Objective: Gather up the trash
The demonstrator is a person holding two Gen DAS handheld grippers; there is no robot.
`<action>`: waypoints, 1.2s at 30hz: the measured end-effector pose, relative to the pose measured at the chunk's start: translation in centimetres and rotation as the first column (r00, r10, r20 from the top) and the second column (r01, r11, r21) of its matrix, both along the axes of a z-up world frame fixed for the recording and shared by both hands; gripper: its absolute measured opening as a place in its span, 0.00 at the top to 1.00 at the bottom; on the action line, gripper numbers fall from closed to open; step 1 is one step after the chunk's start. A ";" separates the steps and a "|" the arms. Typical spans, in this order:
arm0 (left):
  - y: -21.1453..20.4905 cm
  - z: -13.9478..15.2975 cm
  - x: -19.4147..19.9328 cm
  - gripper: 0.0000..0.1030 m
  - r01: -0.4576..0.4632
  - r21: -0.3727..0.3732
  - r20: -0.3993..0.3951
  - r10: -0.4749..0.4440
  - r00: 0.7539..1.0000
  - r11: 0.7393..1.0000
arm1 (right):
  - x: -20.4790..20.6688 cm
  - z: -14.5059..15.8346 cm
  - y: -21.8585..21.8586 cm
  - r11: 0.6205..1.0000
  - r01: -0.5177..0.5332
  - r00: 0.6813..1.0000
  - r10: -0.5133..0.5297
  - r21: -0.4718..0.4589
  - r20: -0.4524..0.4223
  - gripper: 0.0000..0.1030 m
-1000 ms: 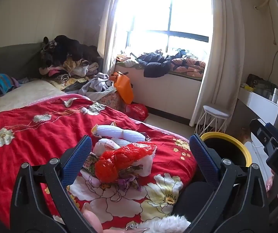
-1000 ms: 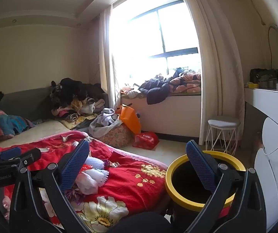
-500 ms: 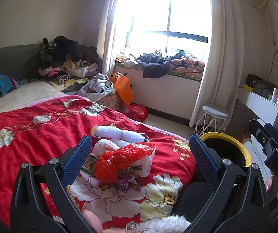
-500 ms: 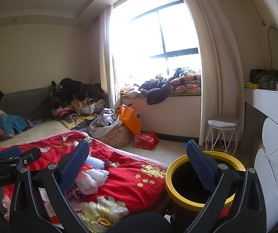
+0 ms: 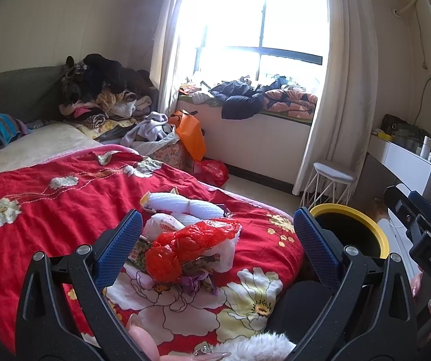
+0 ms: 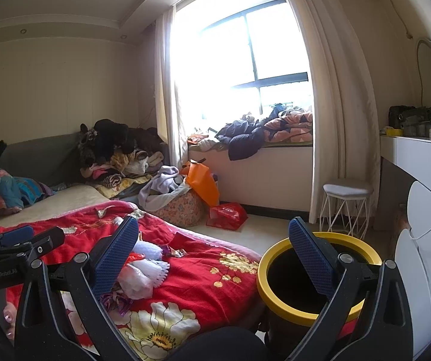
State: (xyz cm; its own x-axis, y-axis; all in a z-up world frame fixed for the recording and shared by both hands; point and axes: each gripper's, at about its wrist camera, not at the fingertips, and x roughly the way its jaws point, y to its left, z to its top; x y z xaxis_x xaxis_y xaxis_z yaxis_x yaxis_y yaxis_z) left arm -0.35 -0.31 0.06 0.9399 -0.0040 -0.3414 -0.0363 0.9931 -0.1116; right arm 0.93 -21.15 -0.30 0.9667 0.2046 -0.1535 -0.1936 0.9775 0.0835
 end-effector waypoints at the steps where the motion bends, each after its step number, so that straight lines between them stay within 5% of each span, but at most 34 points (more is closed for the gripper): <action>1: 0.0 0.0 0.0 0.10 0.000 0.000 0.001 0.000 1.000 1.000 | 0.0 0.0 0.0 1.000 0.001 1.000 -0.001 0.000 0.000 0.06; 18: -0.1 -0.4 0.7 0.10 -0.017 -0.024 -0.020 0.016 1.000 1.000 | 0.4 -1.0 0.2 0.999 -0.049 0.998 0.049 -0.002 -0.034 0.06; 36: 8.7 -0.4 0.9 0.10 -0.255 -0.106 -0.053 0.251 0.967 0.961 | 4.0 0.3 8.9 0.951 -0.310 0.938 0.305 -0.003 -0.162 0.06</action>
State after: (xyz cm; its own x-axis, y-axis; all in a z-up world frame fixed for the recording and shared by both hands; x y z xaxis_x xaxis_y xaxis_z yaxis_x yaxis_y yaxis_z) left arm 0.58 8.35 -0.36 0.9014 0.1922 -0.3879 -0.2911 0.9323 -0.2145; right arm 4.94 -12.27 -0.02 0.8204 0.4812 -0.3087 -0.4716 0.8749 0.1104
